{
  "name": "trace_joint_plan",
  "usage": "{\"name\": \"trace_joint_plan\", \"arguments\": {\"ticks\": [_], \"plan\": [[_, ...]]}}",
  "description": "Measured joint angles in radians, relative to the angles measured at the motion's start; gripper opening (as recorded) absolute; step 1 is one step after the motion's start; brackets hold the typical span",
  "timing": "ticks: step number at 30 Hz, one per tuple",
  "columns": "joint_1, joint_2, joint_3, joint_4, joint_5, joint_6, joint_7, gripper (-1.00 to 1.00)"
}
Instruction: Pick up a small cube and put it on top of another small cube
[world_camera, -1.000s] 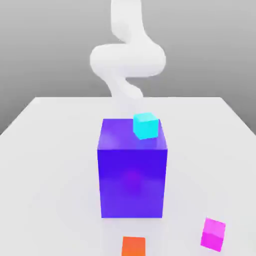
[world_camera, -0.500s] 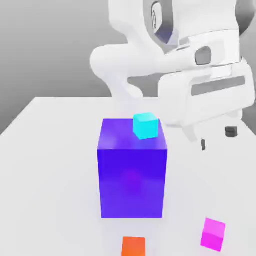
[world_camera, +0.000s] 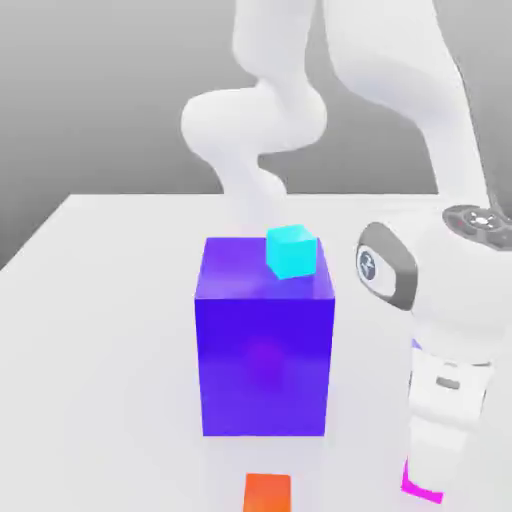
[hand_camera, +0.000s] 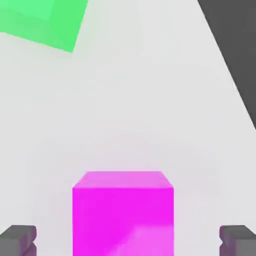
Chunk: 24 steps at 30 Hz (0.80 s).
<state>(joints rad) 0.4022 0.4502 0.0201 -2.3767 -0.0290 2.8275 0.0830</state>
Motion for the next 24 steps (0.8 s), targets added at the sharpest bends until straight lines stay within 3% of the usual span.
{"name": "trace_joint_plan", "arguments": {"ticks": [6,11,18,22,23,24], "plan": [[0.0,0.007,0.0,0.001,-0.002,0.004,0.001,-1.0],[-0.003,-0.138,0.012,-0.021,0.007,-0.12,-0.007,-1.0],[0.102,-0.107,0.095,0.213,-0.031,-0.326,-0.022,-1.0],[0.131,0.011,0.088,0.253,-0.059,-0.248,-0.008,-1.0],[0.134,0.029,0.085,0.255,-0.062,-0.232,-0.006,1.0],[0.134,0.029,0.085,0.255,-0.062,-0.232,-0.006,1.0]]}}
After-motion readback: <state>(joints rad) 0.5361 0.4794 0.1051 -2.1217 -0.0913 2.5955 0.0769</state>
